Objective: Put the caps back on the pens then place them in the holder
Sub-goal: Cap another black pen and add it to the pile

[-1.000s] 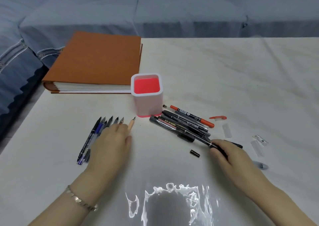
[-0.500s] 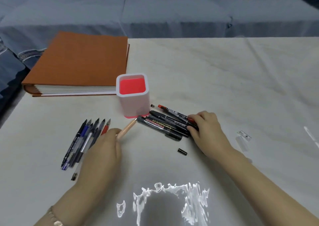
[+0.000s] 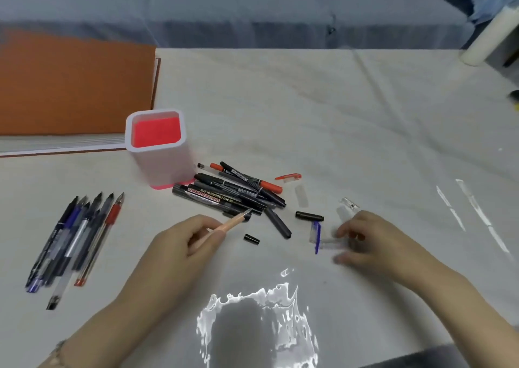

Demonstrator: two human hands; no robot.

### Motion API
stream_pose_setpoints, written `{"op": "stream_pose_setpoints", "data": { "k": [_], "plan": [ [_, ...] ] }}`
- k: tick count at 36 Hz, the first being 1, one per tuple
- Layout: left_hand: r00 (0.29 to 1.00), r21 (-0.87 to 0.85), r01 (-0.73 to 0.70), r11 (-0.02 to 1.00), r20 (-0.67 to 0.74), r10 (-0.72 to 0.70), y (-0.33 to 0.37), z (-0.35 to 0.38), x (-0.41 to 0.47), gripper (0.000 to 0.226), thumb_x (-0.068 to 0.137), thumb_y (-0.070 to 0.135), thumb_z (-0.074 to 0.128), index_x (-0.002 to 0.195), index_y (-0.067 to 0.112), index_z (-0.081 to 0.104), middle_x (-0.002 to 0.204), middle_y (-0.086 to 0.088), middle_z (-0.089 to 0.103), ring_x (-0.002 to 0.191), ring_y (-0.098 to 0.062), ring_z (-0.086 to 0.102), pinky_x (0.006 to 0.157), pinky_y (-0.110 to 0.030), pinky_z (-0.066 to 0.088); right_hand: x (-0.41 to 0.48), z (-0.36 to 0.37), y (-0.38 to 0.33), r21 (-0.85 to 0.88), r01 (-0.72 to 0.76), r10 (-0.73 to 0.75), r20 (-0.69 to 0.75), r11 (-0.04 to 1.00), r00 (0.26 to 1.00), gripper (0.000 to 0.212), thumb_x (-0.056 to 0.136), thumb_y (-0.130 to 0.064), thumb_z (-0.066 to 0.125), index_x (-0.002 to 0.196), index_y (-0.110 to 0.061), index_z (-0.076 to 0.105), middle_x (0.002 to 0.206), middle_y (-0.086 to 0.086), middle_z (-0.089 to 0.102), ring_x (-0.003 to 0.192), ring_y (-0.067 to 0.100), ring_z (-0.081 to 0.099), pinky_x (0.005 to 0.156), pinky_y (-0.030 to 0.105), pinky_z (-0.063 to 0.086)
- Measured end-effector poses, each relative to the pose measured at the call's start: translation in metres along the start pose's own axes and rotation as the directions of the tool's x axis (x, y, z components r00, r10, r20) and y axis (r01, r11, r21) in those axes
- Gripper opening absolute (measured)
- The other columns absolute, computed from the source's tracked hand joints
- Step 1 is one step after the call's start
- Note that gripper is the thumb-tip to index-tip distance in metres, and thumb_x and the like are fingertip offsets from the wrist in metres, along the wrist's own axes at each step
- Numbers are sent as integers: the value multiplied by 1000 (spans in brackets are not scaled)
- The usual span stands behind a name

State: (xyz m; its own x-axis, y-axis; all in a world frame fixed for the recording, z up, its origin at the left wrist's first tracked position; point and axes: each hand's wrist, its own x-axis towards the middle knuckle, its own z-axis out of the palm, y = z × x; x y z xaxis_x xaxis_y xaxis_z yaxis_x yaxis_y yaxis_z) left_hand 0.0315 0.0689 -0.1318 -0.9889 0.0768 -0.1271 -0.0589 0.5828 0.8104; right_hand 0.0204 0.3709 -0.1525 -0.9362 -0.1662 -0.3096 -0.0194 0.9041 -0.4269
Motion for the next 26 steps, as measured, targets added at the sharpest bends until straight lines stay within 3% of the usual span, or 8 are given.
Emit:
{"op": "stream_pose_setpoints", "data": {
  "k": [3, 7, 10, 14, 19, 22, 26],
  "plan": [
    [1000, 0, -10, 1000, 10, 10, 3, 0, 0, 13, 83, 26, 60, 74, 34, 63, 70, 21, 59, 63, 4, 50, 54, -7, 36, 2, 6, 1, -1, 35, -35, -38, 999, 999, 23, 72, -31, 72, 85, -35, 54, 84, -13, 46, 79, -1, 47, 75, 24, 44],
    [1000, -28, -3, 1000, -6, 2, 3, -4, -1, 15, 82, 23, 62, 73, 34, 64, 72, 18, 61, 63, 3, 52, 53, -6, 36, 2, 6, -7, -70, 62, -69, -106, 996, 992, 9, 84, -35, 58, 82, -26, 56, 80, -14, 48, 78, 10, 47, 70, 23, 41],
    [1000, -55, 6, 998, -11, -6, 3, -7, -3, 15, 82, 23, 62, 73, 34, 65, 73, 15, 62, 64, 1, 53, 53, -6, 36, -3, 0, -28, 163, 84, -49, -204, 983, 978, 10, 88, -32, 52, 82, -26, 58, 81, -9, 60, 75, 9, 56, 68, 23, 46],
    [1000, -95, -2, 995, -9, 1, 4, -9, -7, 14, 82, 26, 62, 83, 39, 63, 76, 9, 63, 65, -5, 54, 54, -10, 38, -6, 0, -66, 429, 219, -88, -304, 876, 949, 14, 89, -23, 53, 86, -37, 57, 78, -8, 64, 75, 10, 60, 69, 17, 46],
    [1000, -119, -13, 993, -22, 10, 5, -13, -13, 9, 80, 26, 64, 78, 34, 66, 78, 9, 64, 68, -4, 55, 57, -8, 38, 4, 3, -109, 601, 290, -124, -303, 744, 945, 19, 88, -20, 55, 88, -38, 60, 65, -25, 60, 64, -1, 55, 59, 7, 40],
    [999, -138, -19, 990, -35, 15, 4, -18, -17, 11, 79, 26, 65, 81, 37, 66, 78, 9, 64, 71, -5, 55, 58, -8, 39, 10, 7, -120, 679, 301, -103, -317, 670, 943, 20, 83, -14, 63, 89, -32, 64, 73, -1, 64, 67, 4, 56, 66, 13, 42],
    [998, -134, -32, 990, -53, 25, 3, -24, -20, 11, 79, 24, 65, 78, 35, 66, 76, 12, 63, 72, -4, 55, 60, -7, 38, 13, 9, -126, 783, 302, -64, -320, 545, 945, 13, 82, -17, 63, 74, -27, 67, 67, -13, 62, 59, 4, 52, 57, 11, 40]
  ]
}}
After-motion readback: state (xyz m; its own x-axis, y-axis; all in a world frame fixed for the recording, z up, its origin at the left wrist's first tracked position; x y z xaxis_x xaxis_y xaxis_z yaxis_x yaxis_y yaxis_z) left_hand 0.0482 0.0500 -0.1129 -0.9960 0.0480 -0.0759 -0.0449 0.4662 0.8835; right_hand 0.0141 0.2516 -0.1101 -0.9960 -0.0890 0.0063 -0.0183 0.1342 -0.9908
